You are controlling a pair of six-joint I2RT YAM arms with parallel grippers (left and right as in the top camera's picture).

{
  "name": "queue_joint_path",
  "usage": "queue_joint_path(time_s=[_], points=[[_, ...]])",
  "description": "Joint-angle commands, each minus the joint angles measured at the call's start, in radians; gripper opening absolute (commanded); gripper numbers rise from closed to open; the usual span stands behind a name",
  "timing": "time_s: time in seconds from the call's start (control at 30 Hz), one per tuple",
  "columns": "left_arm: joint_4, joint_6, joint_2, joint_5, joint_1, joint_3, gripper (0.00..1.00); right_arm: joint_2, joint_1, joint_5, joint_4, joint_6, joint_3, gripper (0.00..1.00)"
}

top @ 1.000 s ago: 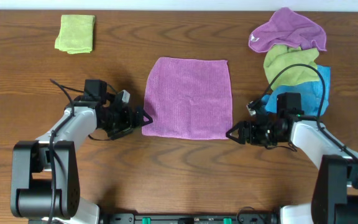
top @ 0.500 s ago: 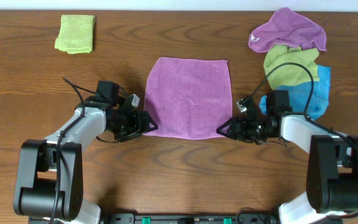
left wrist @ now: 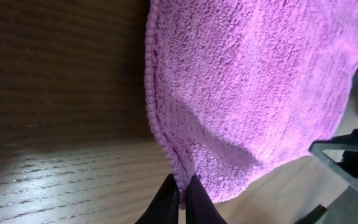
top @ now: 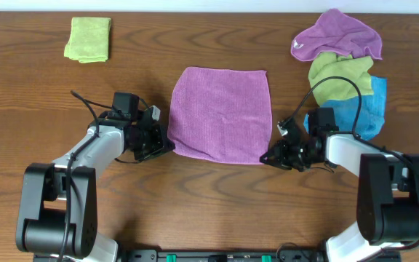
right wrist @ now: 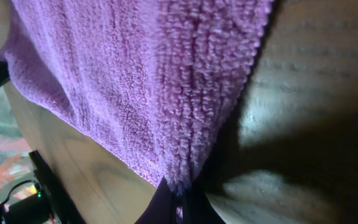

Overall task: Fold the cloth
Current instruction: 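Grasp both bottom corners and fold the bottom edge up toward the top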

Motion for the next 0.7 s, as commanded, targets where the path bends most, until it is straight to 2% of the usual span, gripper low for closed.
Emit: queue_joint_path(time_s=[0.0,0.1,0.27,0.57,0.67], points=[[0.01,-0.008,0.012,0.056,0.0,-0.004,0.05,-0.019,0.008,0.09,-0.032,0.011,0.021,0.02],[0.028,-0.008,0.002,0.108,0.0,0.016,0.06,-0.095,0.008,0.09,-0.069,0.011,0.068,0.01],[0.025,-0.042,-0.089,0.114,0.0,0.132,0.06,-0.232,0.009,0.091,-0.134,0.016,0.185,0.02],[0.014,-0.068,-0.187,0.117,-0.001,0.188,0.06,-0.268,0.047,0.099,-0.166,0.027,0.286,0.02],[0.014,-0.068,-0.186,0.071,-0.001,0.188,0.06,-0.268,0.048,0.127,-0.159,0.027,0.292,0.01]])
